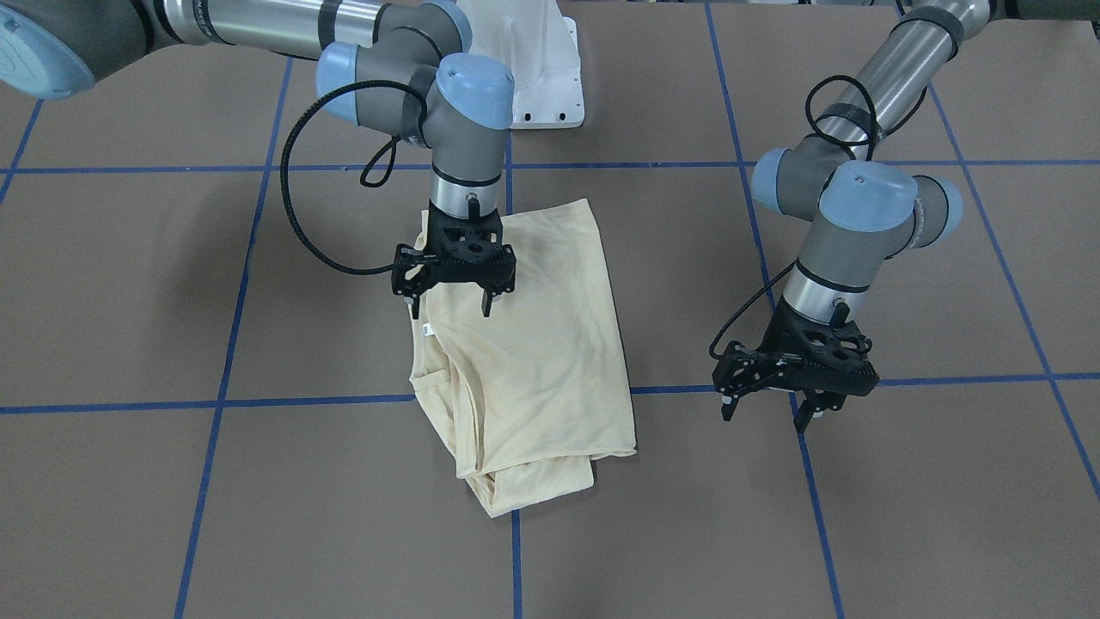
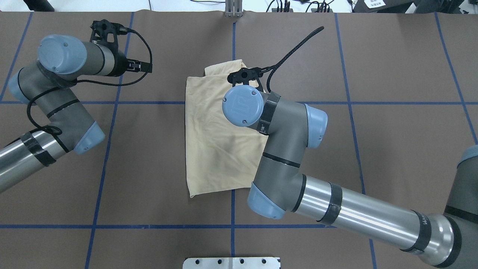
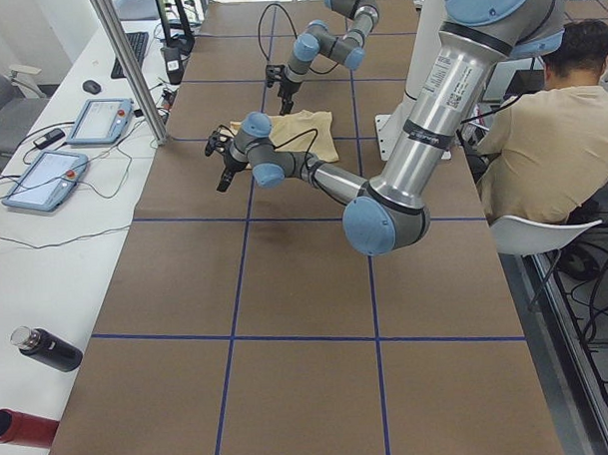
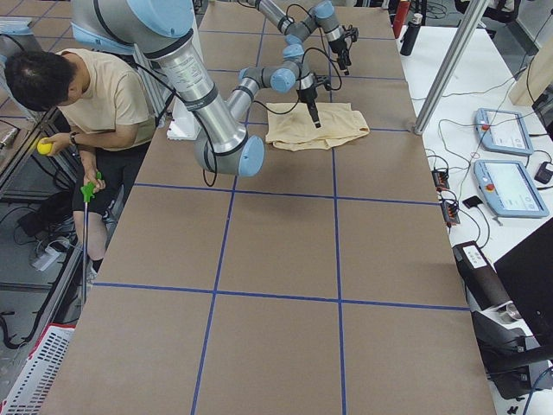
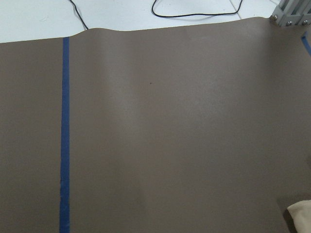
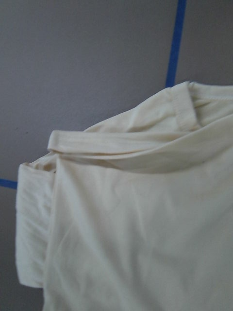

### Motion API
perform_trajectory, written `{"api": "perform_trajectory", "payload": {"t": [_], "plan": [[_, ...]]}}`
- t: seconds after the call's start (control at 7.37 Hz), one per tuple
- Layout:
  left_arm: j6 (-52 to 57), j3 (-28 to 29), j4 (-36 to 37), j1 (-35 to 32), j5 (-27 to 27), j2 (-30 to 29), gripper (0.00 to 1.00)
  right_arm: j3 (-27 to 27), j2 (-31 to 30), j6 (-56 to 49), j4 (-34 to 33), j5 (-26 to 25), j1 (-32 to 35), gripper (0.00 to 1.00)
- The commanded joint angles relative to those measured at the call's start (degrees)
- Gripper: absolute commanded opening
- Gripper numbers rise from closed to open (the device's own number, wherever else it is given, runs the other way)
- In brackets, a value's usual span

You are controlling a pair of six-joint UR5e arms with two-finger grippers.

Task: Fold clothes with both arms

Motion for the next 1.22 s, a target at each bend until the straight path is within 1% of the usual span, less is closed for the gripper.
{"api": "perform_trajectory", "payload": {"t": [0.0,0.14,0.27,0.54,1.09], "plan": [[-0.09,-0.02,0.00,0.00,0.00,0.00,1.00,-9.10,4.13,0.70,8.62,0.05,2.74,1.00],[-0.09,-0.02,0.00,0.00,0.00,0.00,1.00,-10.85,4.23,0.44,8.64,0.14,3.79,1.00],[0.00,0.07,0.00,0.00,0.00,0.00,1.00,-13.83,4.23,-0.34,8.56,0.14,4.50,1.00],[0.00,0.16,0.00,0.26,0.00,0.00,1.00,-16.92,4.23,-2.72,7.94,0.49,4.86,1.00],[0.08,0.07,0.00,0.26,0.00,0.00,1.00,-17.37,4.93,-2.11,7.85,1.11,4.86,1.00]]}}
